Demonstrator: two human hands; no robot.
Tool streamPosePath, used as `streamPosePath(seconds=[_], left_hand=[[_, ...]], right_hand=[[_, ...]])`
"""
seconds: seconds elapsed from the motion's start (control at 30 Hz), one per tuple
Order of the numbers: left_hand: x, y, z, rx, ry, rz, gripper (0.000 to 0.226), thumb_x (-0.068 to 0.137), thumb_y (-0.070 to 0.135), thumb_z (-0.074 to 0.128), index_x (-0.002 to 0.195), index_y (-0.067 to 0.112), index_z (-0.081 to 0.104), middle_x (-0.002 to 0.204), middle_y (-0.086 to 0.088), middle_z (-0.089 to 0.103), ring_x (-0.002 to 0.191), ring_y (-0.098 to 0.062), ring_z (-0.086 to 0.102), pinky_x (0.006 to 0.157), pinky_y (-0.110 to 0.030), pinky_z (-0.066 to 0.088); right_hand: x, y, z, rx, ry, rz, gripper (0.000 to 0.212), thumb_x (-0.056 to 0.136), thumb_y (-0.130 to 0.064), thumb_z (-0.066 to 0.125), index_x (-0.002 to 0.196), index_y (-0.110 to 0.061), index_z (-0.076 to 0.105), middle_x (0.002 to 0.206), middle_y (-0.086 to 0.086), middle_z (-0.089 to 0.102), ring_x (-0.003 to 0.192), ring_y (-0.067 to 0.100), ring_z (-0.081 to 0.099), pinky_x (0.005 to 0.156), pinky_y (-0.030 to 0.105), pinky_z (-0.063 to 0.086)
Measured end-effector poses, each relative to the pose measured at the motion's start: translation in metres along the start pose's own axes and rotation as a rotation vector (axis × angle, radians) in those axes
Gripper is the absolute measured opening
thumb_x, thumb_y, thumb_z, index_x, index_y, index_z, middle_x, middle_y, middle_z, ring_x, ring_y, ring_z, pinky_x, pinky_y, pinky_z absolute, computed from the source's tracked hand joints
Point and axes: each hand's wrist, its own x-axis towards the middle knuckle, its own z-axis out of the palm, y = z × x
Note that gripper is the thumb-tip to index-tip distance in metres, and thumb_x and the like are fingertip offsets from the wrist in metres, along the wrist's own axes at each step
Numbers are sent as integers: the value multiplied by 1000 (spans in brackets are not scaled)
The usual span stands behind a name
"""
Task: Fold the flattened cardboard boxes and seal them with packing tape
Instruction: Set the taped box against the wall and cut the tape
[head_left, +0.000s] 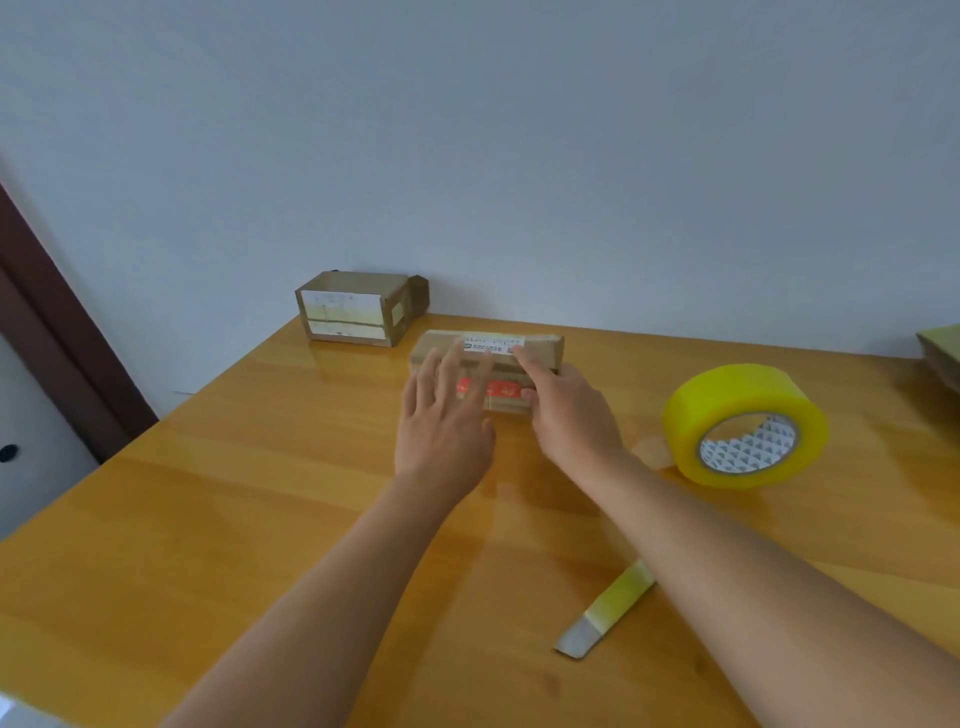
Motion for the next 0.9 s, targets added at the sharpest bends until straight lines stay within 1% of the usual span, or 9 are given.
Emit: streamPosePath(seconds=[0.07,0.2,0.27,0.37,0.5,0.6,0.7,0.77,0.9], left_hand=[[18,-2,10,-9,-42,7,74,101,37,43,157,30,-5,166,-4,-7,152,-26,-9,123,-44,1],[54,-11,26,-55,-136,1,75,101,34,44,158,29,-4,166,-6,-4,153,-28,1,123,-43,12],[71,-15,32,-55,-173,-7,75,100,34,45,158,27,-3,166,-8,-5,152,-30,5,122,-43,14],[97,-23,42,-43,-217,-35,77,100,33,45,158,25,-4,166,-10,-8,153,-31,4,122,-43,14],[132,-41,55,-48,-236,-82,79,98,28,48,158,29,-3,166,-7,-8,152,-32,4,121,-46,15],[151,-55,63,-57,-254,-102,82,96,24,49,158,33,-4,166,-2,-10,153,-30,3,122,-47,15],[160,-59,69,-47,-267,-113,86,95,23,49,157,36,-9,166,0,-13,153,-30,1,122,-48,14],[161,-57,70,-53,-270,-126,86,96,25,50,156,37,-10,166,1,-14,153,-30,-1,122,-47,11],[152,-50,63,-74,-267,-136,86,97,32,50,155,37,-14,164,0,-21,153,-29,-10,122,-46,5]], right_hand=[[19,3,8,-2,-12,13,55,104,-19,44,155,-31,26,131,15,51,108,30,60,82,35,52],[55,12,30,38,-58,69,54,103,-17,40,153,-34,30,129,16,51,110,36,58,87,40,52],[73,15,40,77,-80,105,55,102,-14,39,152,-34,31,129,16,51,111,37,57,86,39,49],[99,13,51,146,-108,144,57,101,-11,40,153,-32,31,129,16,53,113,36,56,80,34,43],[125,9,59,258,-192,208,67,98,-6,41,156,-29,19,134,14,55,113,31,56,77,30,41],[136,7,62,304,-252,218,74,97,-3,40,158,-30,7,135,13,55,95,29,58,71,30,41],[145,8,62,348,-300,245,81,96,-2,39,158,-31,-3,145,11,49,94,30,59,66,29,41],[148,10,60,376,-301,280,82,96,-2,39,158,-32,-6,148,9,47,92,27,57,61,28,41],[139,13,49,381,-297,324,80,96,-9,41,158,-30,-5,146,9,48,113,31,59,74,30,43]])
